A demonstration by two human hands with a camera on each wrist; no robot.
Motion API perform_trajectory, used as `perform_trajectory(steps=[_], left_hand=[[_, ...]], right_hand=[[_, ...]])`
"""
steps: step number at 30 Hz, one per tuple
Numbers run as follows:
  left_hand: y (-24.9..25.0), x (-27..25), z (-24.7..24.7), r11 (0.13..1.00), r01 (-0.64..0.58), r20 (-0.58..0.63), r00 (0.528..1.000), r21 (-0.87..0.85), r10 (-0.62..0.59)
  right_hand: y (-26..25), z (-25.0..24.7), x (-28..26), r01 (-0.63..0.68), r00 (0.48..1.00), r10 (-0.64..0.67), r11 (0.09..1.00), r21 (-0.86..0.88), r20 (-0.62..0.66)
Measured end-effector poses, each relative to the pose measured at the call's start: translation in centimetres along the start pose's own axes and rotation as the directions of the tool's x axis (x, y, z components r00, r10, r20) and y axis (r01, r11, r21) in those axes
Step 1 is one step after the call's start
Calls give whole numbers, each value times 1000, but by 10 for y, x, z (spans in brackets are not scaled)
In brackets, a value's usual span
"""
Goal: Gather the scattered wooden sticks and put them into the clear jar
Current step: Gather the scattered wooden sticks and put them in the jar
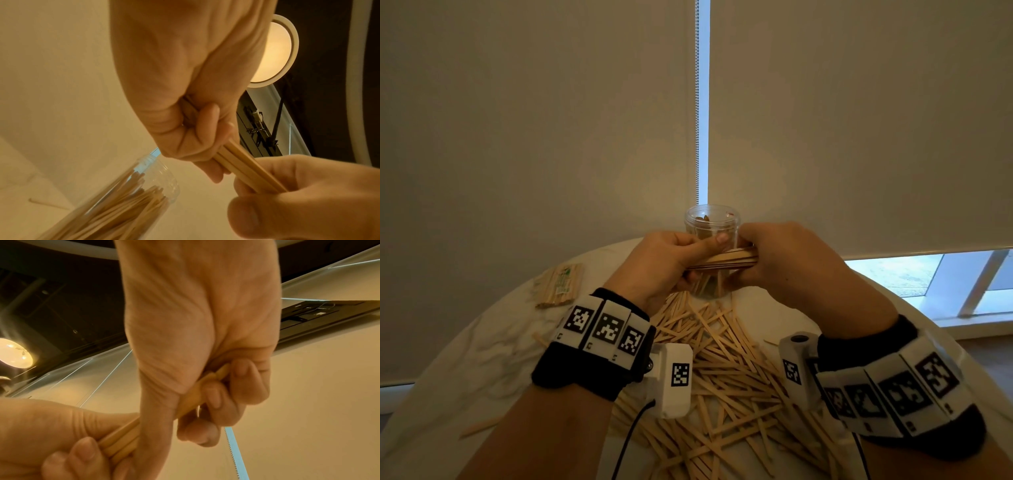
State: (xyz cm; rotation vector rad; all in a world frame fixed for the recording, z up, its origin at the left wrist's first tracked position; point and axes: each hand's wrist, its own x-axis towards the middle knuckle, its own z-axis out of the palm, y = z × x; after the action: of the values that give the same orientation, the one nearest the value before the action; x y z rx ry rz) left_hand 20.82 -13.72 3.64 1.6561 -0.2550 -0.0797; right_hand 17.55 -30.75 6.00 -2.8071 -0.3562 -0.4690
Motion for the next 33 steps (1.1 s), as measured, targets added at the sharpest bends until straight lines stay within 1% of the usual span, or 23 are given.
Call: perform_trajectory(steps=[3,5,7,8,10,13,15,17,18,19,21,22,24,25,29,31,33], left_hand=[[-1,1,-6,1000,4,-8,1000,12,-4],[0,1,-7,1000,-2,-13,1000,7,2],[3,0,-6,1000,-13,-26,1000,3,13],[4,-1,-6,1000,-20,-32,999,12,20],[5,0,-7,998,-33,-28,999,57,35],[5,-1,-11,994,-16,-23,1000,109,19],[3,0,-15,995,10,-66,998,96,-4],[0,3,-17,996,31,-102,995,79,-23],[-2,4,-17,997,35,-113,993,67,-27],[-3,5,-16,998,34,-123,992,56,-27],[-5,6,-12,999,30,-145,989,32,-25],[-5,6,-9,1000,24,-159,987,13,-22],[-5,6,-3,1000,11,-176,984,-27,-15],[-5,7,-1,999,16,-176,984,-50,-25],[-1,7,0,977,115,-152,978,-177,-143],[-3,8,-5,968,140,-180,967,-209,-178],[-8,10,-11,962,132,-237,953,-240,-189]], right_hand=[[-1,2,2,2,1000,-2,1000,-16,11],[-6,6,3,12,999,-14,998,-66,-35],[-13,10,1,-10,996,-4,988,-153,-94],[-15,11,0,-29,994,8,982,-185,-109],[-17,15,-3,-37,994,15,981,-193,-112],[-15,18,0,24,996,-34,993,-113,-88],[-13,15,3,54,999,-54,999,-7,-4],[-10,10,3,45,996,-56,988,144,70],[-8,9,3,31,995,-50,976,216,86],[-6,8,3,21,996,-43,968,250,82],[-3,12,5,-12,999,5,976,216,36],[-3,15,6,-37,999,39,980,194,-10],[-2,19,8,-81,990,100,979,189,-95],[-1,19,9,-95,986,119,976,194,-115],[14,15,11,-146,974,185,956,256,-133],[26,7,14,-193,957,243,941,278,-157],[38,-4,22,-230,932,291,935,269,-217]])
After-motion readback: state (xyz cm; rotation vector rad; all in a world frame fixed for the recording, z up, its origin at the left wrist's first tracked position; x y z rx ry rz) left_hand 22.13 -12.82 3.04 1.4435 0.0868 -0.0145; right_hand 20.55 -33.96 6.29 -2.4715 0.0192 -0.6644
